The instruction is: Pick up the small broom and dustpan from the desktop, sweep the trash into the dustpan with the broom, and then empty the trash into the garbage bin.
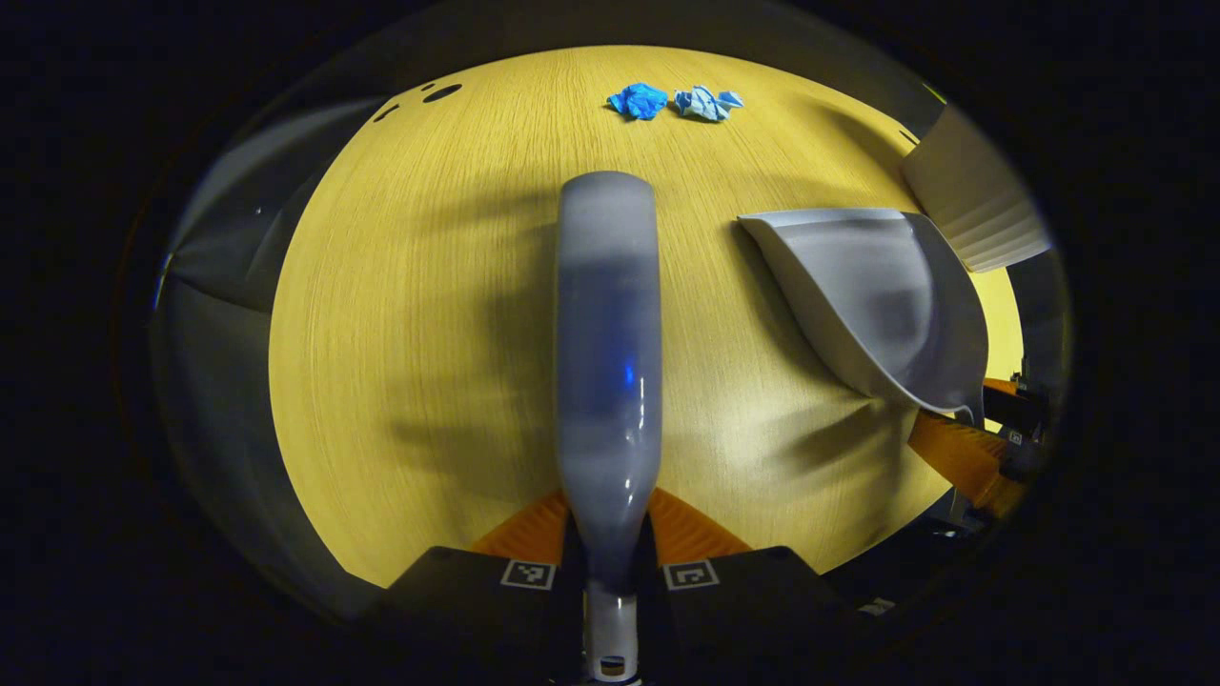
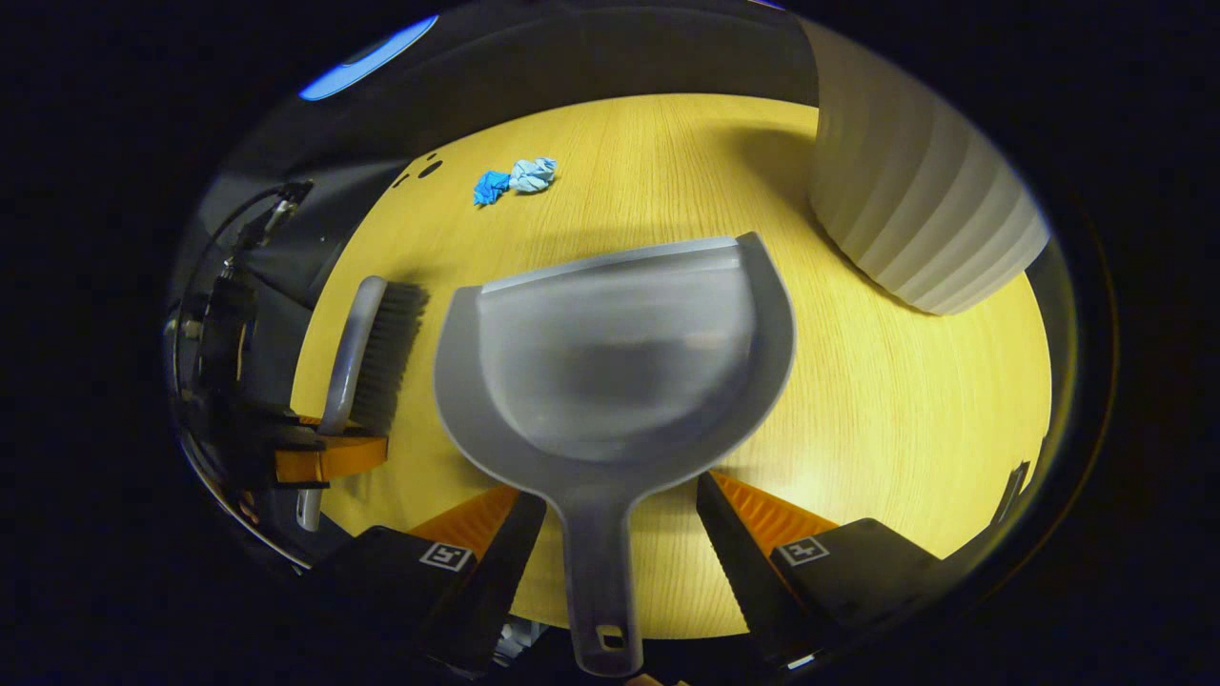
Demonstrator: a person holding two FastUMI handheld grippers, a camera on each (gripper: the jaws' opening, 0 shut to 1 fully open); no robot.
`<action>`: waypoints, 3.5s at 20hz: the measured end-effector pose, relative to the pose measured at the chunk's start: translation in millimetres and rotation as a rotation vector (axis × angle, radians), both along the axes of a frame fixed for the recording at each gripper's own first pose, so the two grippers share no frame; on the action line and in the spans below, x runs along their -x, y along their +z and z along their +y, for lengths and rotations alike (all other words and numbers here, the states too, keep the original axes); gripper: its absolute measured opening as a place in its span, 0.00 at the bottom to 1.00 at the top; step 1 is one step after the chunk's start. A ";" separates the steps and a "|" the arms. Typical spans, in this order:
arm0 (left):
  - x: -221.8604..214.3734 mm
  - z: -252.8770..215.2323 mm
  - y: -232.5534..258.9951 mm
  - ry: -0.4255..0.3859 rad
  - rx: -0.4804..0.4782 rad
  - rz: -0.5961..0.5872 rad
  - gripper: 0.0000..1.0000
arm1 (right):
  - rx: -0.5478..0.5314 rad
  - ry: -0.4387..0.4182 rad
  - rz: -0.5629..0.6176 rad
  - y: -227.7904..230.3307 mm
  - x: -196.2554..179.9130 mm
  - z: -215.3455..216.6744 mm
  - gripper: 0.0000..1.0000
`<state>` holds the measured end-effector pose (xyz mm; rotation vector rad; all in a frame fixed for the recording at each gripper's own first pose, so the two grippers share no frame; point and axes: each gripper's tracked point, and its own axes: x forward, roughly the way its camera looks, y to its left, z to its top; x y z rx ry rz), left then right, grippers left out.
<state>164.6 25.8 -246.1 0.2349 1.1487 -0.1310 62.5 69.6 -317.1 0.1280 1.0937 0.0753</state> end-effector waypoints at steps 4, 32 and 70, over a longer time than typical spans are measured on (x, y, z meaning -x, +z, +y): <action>-8.8 20.8 8.1 0.055 -0.008 -0.022 0.27 | 0.020 0.015 0.001 -4.2 -4.0 6.0 0.97; -242.8 23.7 88.3 -0.378 -0.284 -0.160 0.28 | 0.144 0.184 0.095 2.9 3.0 -27.3 0.35; -48.4 -137.9 79.7 -1.033 0.136 0.098 0.29 | 0.225 0.215 -0.028 -7.2 6.9 -42.3 0.34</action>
